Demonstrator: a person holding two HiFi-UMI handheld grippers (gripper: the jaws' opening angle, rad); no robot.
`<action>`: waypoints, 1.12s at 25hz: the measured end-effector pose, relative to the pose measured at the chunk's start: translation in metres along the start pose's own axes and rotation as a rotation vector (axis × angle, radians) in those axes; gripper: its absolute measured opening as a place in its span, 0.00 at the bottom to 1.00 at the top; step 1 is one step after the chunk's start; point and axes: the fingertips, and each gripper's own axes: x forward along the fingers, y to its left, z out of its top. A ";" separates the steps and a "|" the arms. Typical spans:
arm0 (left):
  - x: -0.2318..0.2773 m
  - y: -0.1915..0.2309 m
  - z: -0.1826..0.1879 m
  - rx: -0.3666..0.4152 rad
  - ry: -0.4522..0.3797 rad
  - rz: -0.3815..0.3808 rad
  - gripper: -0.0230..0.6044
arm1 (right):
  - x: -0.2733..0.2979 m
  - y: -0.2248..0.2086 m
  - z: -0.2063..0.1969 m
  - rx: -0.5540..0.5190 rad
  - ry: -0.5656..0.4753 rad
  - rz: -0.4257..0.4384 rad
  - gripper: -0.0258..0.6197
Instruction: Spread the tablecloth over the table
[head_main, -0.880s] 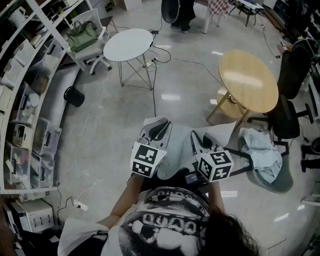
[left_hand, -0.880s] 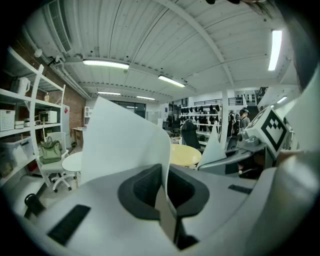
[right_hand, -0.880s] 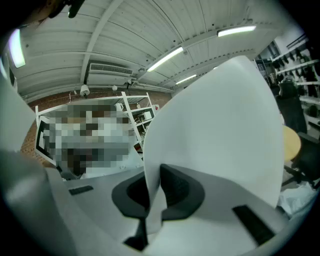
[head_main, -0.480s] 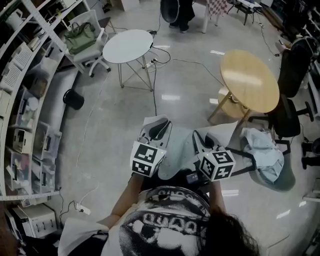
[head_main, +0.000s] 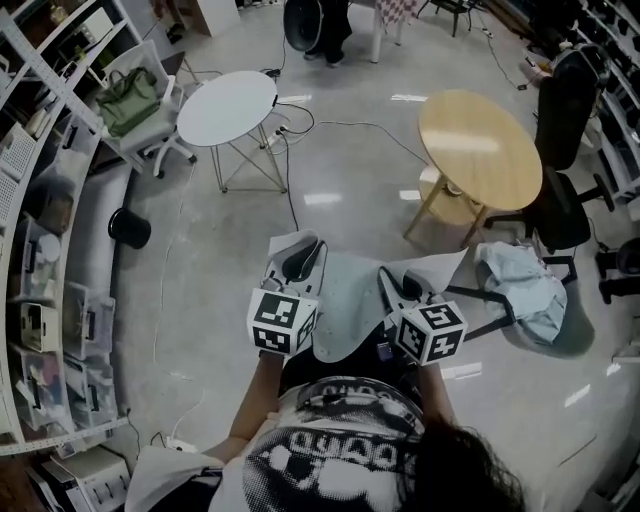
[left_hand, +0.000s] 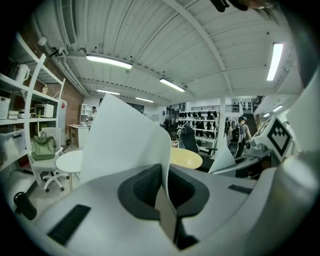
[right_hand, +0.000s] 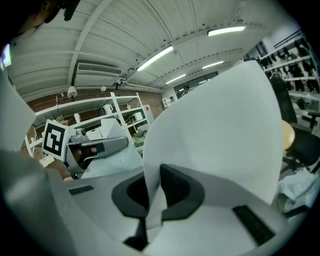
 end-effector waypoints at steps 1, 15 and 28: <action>0.003 -0.001 0.001 -0.002 -0.007 -0.004 0.06 | 0.000 -0.003 0.001 0.007 -0.003 -0.003 0.05; 0.076 0.033 -0.003 -0.034 0.070 0.004 0.06 | 0.066 -0.056 0.029 0.062 0.027 0.041 0.05; 0.248 0.078 0.050 0.024 0.129 0.059 0.06 | 0.173 -0.173 0.118 0.083 0.073 0.136 0.05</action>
